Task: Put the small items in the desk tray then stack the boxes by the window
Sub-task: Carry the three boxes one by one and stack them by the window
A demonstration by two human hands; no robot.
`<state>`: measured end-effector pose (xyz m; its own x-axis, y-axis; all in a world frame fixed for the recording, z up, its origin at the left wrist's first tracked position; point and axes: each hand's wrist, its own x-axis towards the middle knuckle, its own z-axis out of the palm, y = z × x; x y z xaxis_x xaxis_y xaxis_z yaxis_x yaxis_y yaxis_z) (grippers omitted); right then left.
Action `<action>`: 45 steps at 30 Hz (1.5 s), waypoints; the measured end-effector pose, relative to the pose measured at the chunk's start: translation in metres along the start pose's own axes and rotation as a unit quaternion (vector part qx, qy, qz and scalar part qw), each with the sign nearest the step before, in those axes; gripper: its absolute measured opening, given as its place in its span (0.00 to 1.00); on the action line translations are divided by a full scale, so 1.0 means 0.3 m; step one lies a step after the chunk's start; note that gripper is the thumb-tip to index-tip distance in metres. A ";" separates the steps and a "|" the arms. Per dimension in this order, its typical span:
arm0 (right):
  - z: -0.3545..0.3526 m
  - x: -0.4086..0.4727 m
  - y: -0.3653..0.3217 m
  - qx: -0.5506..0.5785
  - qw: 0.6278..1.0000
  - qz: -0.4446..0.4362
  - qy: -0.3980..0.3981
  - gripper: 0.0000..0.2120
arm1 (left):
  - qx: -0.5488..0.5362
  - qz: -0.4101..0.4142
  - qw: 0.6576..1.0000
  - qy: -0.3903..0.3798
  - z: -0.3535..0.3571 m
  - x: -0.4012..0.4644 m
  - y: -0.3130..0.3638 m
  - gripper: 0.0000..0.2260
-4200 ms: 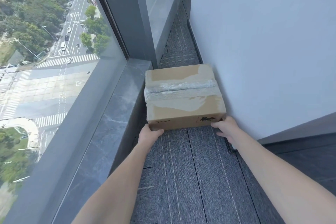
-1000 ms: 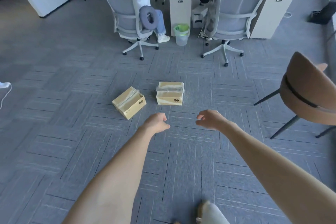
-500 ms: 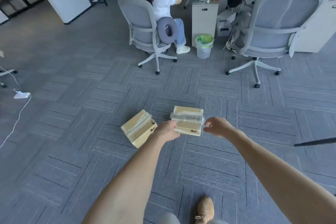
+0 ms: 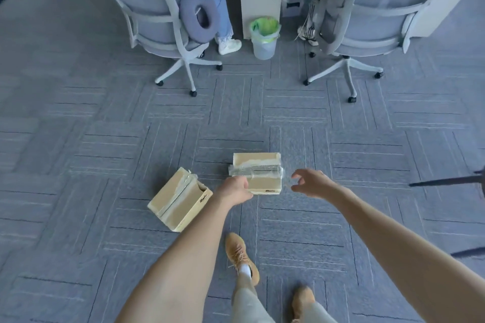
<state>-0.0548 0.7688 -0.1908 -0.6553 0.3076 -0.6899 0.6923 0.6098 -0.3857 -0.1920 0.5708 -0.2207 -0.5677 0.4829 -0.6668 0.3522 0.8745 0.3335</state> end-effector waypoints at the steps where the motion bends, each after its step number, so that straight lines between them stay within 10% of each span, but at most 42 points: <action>1: -0.003 0.043 -0.016 0.009 1.000 0.011 0.003 0.23 | 0.000 0.005 1.000 -0.007 -0.019 0.060 -0.016 0.16; 23: 0.651 1.306 0.471 0.203 0.961 0.178 -0.065 0.26 | -0.040 -0.085 0.988 -0.125 0.639 1.280 -0.568 0.21; 31: 1.075 1.608 0.742 0.067 0.983 0.136 -0.105 0.34 | -0.051 -0.106 0.982 -0.148 1.122 1.500 -0.747 0.21; 45: 1.306 1.974 0.914 0.340 0.913 0.215 0.063 0.48 | -0.196 -0.154 0.967 0.043 1.310 1.864 -0.944 0.33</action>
<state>-0.1347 0.8320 -0.9449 -0.2778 0.5200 -0.8077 0.8938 -0.1682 -0.4157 -0.3166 0.5753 -0.9500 -0.6658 0.1831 -0.7233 -0.1446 0.9194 0.3658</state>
